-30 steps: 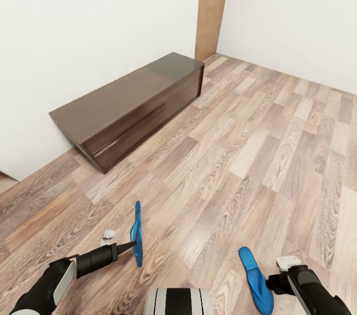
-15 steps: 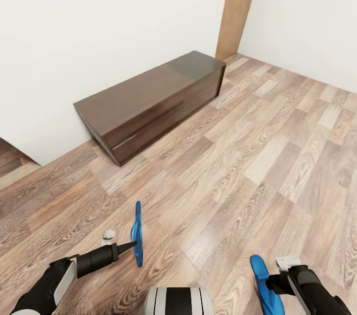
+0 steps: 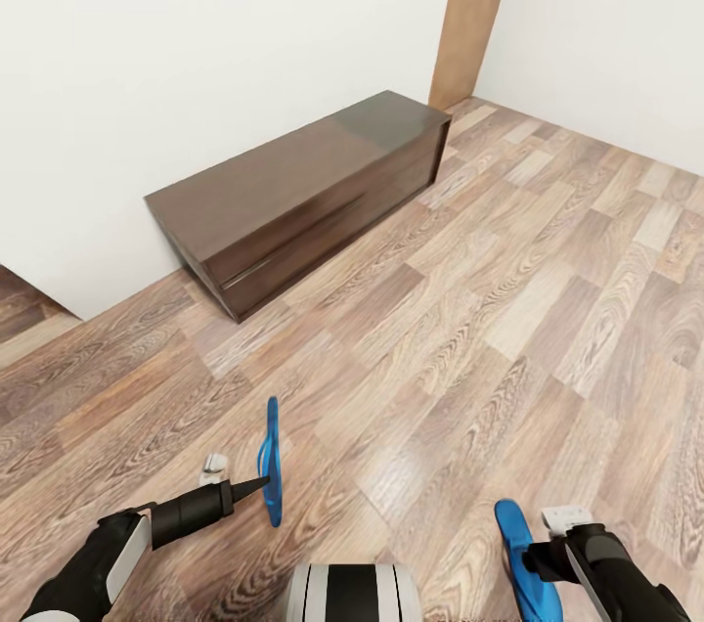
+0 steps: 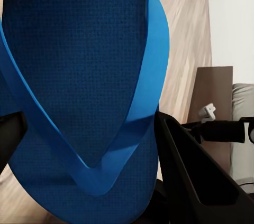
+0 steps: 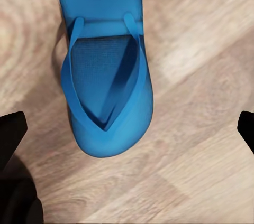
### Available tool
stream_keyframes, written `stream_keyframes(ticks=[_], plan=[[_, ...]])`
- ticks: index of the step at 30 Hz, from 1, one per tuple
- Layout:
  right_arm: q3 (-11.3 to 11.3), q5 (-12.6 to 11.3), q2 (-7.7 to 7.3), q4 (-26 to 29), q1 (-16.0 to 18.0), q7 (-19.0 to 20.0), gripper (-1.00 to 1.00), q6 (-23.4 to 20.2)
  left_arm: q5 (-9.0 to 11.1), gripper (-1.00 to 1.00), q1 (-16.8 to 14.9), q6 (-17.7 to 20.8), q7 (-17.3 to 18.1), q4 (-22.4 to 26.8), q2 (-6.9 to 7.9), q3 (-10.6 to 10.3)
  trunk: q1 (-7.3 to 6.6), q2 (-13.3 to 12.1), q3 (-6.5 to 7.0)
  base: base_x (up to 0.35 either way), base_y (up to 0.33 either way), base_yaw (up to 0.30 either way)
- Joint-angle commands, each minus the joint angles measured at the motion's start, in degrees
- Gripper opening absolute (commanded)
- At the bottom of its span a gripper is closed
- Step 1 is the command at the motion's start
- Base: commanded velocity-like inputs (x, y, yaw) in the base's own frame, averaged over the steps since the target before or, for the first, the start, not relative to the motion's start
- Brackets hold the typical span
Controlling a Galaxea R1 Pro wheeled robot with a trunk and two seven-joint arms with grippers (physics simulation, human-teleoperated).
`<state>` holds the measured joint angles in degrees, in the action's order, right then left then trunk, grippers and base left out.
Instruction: In the bedroom, move the book from the bed onto either nightstand, and place the two sandals side by side next to the bed.
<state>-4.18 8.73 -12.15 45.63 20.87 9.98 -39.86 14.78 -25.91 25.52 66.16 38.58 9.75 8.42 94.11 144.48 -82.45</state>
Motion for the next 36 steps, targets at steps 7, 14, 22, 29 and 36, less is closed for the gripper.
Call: stream_keyframes(ticks=[7,14,22,29,36], plan=[[-0.1,0.6,0.02,0.1,0.0,0.4,1.0,-0.3,0.2,-1.0,0.0,0.5,0.2,0.0,-0.06,0.0,0.17,0.1,-1.59,0.0,0.0,0.0],[-0.3,0.7,-0.16,0.2,0.0,0.5,1.0,-0.3,0.2,-1.0,0.0,0.4,0.2,0.0,-0.08,0.0,0.35,0.2,-3.14,0.0,0.0,0.0],[-0.3,0.5,-0.24,2.6,0.0,1.0,1.0,10.1,0.2,-1.0,0.0,0.4,0.2,0.0,-0.08,0.0,0.55,0.3,-4.92,0.0,0.0,0.0],[-0.2,0.4,-0.24,9.3,0.0,1.1,1.0,12.7,0.2,-1.0,0.0,0.4,0.2,0.0,-0.08,0.1,0.58,0.3,-5.14,0.0,0.0,0.0],[-0.2,0.4,-0.24,9.7,0.0,1.1,1.0,12.7,0.2,-1.0,0.0,0.4,0.2,0.0,-0.08,0.0,0.73,0.4,-6.47,0.0,0.0,0.0]])
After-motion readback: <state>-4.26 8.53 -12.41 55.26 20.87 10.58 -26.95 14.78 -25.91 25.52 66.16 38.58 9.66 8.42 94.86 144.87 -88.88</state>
